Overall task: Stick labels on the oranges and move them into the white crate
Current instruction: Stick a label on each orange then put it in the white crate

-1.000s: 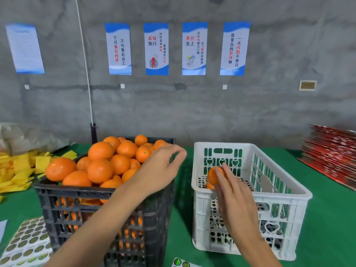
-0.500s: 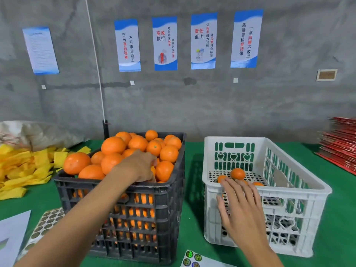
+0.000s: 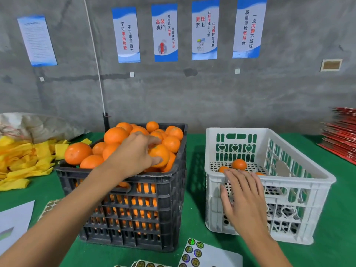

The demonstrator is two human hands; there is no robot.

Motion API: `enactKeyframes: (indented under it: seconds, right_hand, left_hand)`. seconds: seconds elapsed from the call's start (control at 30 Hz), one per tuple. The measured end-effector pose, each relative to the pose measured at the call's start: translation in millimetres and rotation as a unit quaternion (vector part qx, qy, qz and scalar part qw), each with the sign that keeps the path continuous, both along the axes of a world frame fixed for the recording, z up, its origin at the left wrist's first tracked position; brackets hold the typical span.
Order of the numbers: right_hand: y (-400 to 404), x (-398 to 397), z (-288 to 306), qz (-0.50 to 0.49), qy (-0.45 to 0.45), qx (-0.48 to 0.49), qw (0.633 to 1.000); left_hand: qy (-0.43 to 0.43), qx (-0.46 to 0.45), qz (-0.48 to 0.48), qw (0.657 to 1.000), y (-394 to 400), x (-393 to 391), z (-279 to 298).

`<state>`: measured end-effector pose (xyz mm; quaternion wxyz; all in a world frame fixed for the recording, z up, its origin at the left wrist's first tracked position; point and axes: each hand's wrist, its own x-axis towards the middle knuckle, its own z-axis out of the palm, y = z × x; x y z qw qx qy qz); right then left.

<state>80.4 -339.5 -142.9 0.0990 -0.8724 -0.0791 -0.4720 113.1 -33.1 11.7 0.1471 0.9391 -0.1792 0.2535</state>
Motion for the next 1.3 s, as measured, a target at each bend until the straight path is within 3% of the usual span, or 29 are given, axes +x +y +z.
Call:
enactKeyframes:
  seconds: [0.2, 0.4, 0.53, 0.63, 0.7, 0.8, 0.93, 1.0, 1.07, 1.13, 1.2, 1.3]
  right_hand:
    - [-0.3, 2.2, -3.3, 0.001, 0.004, -0.004, 1.000]
    - [3.7, 5.8, -5.7, 0.001, -0.012, 0.014, 1.000]
    - [7.0, 8.1, -6.1, 0.000, -0.032, 0.033, 0.999]
    - [9.5, 9.4, -7.6, 0.000, -0.035, 0.040, 0.999]
    - [9.2, 9.4, -8.4, 0.002, -0.031, 0.040, 0.999]
    - [6.1, 3.8, -3.8, 0.010, -0.013, 0.029, 0.999]
    - [4.6, -7.6, 7.9, 0.041, 0.030, 0.039, 0.998]
    - [3.5, -15.2, 10.4, 0.073, 0.027, 0.064, 0.995]
    - [4.3, -27.8, 2.6, 0.134, 0.017, 0.096, 0.986]
    - [6.0, -44.7, -17.5, 0.219, 0.058, 0.095, 0.969]
    - [4.9, -59.4, -47.3, 0.268, 0.155, 0.035, 0.950]
    - [-7.0, -68.2, -90.2, 0.274, 0.298, -0.007, 0.914]
  left_hand:
    - [-0.098, -0.155, -0.051, 0.982, -0.2, -12.7, -10.9]
    - [0.103, -0.159, -0.056, 0.980, 0.8, 0.4, -29.6]
    - [0.226, -0.164, -0.067, 0.958, 3.4, 11.3, -19.3]
    - [0.270, -0.156, -0.052, 0.949, -1.0, 17.1, -20.2]
    - [0.232, -0.175, -0.031, 0.956, -4.7, 14.9, -25.3]
    - [0.066, -0.220, 0.008, 0.973, -11.8, -4.0, -35.6]
    - [-0.111, -0.280, -0.085, 0.950, -33.3, -40.6, -53.4]
    - [-0.157, -0.258, -0.117, 0.946, -45.7, -54.5, -65.9]
    - [-0.210, -0.169, -0.127, 0.954, -56.6, -66.2, -82.3]
    - [-0.232, -0.101, -0.149, 0.956, -66.1, -74.3, -105.5]
    - [-0.219, -0.079, -0.190, 0.954, -76.0, -79.2, -137.3]
    - [-0.102, -0.066, -0.209, 0.970, -87.6, -83.5, -192.8]
